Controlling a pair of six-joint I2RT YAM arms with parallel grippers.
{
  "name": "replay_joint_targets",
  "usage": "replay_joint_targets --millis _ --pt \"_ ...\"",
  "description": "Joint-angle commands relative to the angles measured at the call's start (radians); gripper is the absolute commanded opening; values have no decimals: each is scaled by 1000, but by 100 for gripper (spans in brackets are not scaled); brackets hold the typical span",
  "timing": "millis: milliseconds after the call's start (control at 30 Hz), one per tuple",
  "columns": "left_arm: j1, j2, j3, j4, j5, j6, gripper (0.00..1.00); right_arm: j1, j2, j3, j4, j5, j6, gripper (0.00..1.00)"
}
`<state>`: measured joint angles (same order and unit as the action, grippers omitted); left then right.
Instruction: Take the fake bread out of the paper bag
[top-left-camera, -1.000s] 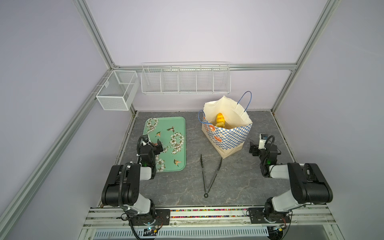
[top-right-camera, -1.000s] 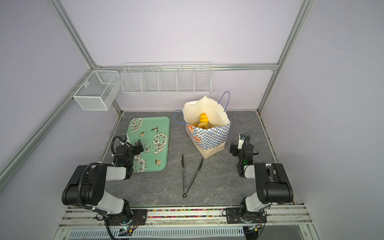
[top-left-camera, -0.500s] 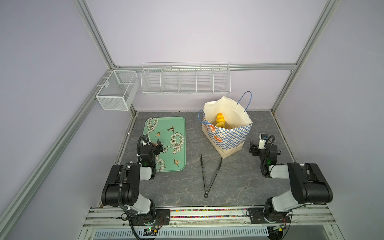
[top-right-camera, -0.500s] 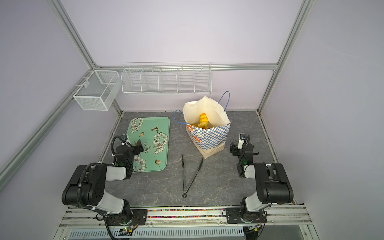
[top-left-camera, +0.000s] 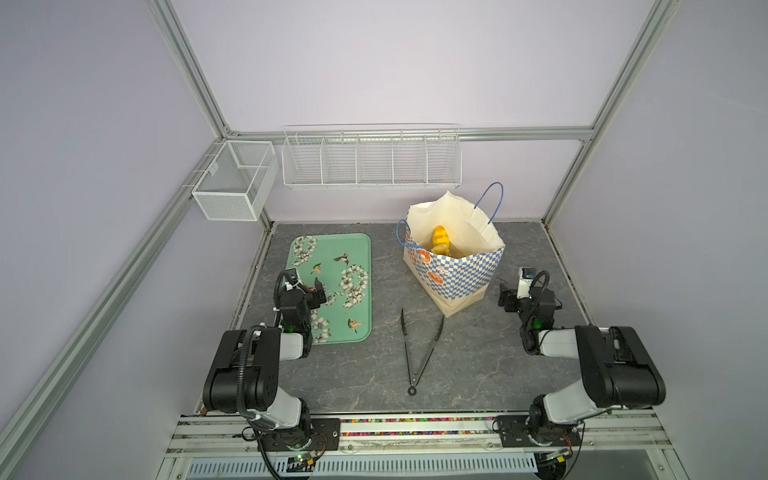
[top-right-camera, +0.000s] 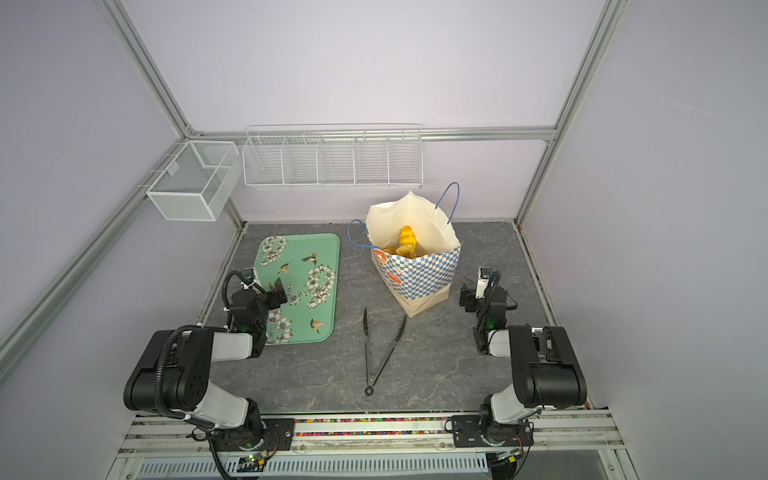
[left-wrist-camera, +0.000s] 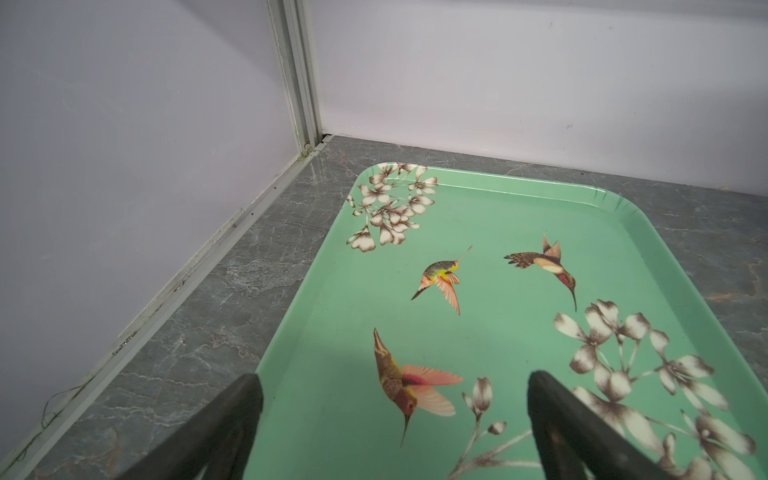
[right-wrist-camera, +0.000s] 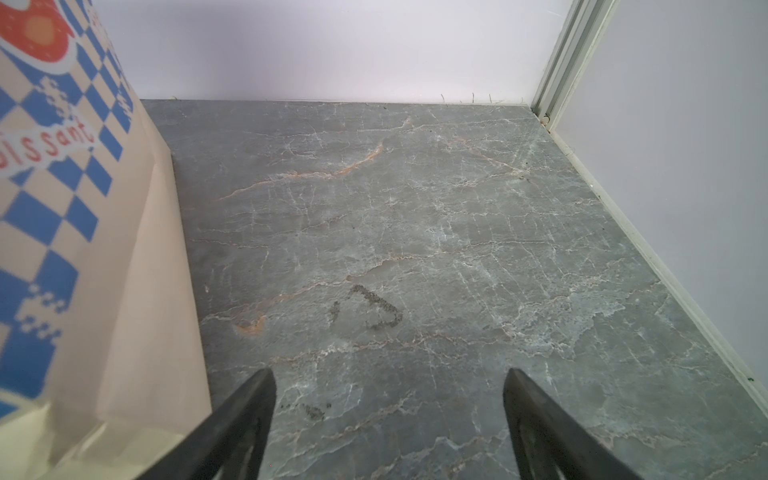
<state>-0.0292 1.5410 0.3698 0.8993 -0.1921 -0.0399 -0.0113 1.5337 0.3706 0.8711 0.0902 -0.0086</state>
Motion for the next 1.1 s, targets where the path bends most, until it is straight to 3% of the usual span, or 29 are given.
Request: replay_joint_targets --millis 0,167,233,333,433,567,633,733,833,933,1067 --pt "-5 9 23 0 5 15 99 7 -4 11 2 14 -14 88" --pt "-5 4 20 5 55 33 99 -2 -8 1 25 12 -2 88" --pt "-7 -31 -9 28 102 55 99 -13 -33 -3 8 45 25 88" --pt "-47 -142 -49 -5 67 82 99 -18 -80 -8 -25 42 28 88" --pt "-100 -272 -12 -225 23 67 99 -17 -178 4 -157 63 49 88" --pt "-126 -396 92 -567 126 44 99 -8 -353 36 -409 80 166 88" --pt "-188 -453 130 -713 24 29 99 22 -433 60 -560 95 187 88" --pt "-286 -536 160 -853 -77 -33 99 119 -534 138 -870 254 233 88" --pt "-409 -609 162 -927 -156 -211 99 190 -662 131 -1024 307 299 89" --pt "-601 -639 142 -983 -245 -397 99 253 -796 105 -1152 298 409 93" --pt "-953 -571 131 -1024 -430 -514 99 343 -923 68 -1311 273 562 98"
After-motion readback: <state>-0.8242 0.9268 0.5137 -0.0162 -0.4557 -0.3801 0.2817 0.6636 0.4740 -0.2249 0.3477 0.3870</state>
